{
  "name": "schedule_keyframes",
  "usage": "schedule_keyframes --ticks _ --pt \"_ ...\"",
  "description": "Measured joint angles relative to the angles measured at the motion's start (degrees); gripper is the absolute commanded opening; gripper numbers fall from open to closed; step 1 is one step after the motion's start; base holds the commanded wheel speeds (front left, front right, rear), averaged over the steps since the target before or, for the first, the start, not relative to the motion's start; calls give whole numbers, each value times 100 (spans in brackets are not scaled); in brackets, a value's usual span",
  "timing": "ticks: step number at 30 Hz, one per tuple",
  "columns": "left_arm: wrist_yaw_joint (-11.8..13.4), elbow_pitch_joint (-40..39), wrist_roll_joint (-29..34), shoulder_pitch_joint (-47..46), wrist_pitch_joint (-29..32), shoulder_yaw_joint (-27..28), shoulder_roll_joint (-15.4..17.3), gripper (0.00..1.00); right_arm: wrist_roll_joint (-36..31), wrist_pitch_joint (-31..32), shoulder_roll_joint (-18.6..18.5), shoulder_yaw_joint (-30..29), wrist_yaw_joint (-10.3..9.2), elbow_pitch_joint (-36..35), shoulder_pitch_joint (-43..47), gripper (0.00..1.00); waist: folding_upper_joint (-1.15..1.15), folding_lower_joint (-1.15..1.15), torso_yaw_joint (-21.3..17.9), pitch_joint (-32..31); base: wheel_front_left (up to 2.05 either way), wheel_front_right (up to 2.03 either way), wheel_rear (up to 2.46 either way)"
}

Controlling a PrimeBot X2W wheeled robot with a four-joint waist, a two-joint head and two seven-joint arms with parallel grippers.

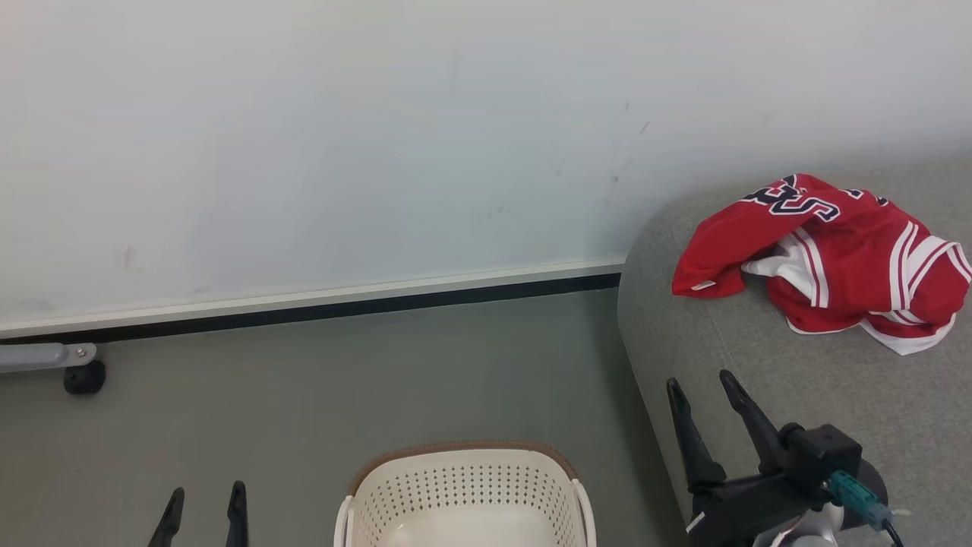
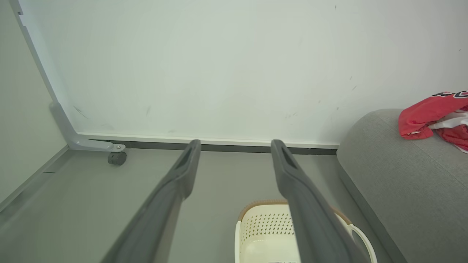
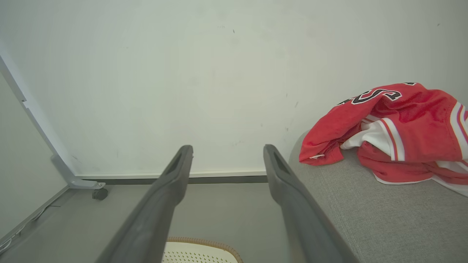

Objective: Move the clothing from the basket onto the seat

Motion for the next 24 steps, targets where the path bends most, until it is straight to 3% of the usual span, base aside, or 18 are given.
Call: schedule_keyframes --ticks 10,24 --pt "0 -233 203 247 -30 346 -213 100 -437 0 168 -658 -1 -619 850 100 1 1 -32 -3 0 0 0" --pt "0 -430 400 244 -31 409 -290 100 -964 0 420 -1163 -1 -1105 1038 100 1 1 -89 137 0 0 0"
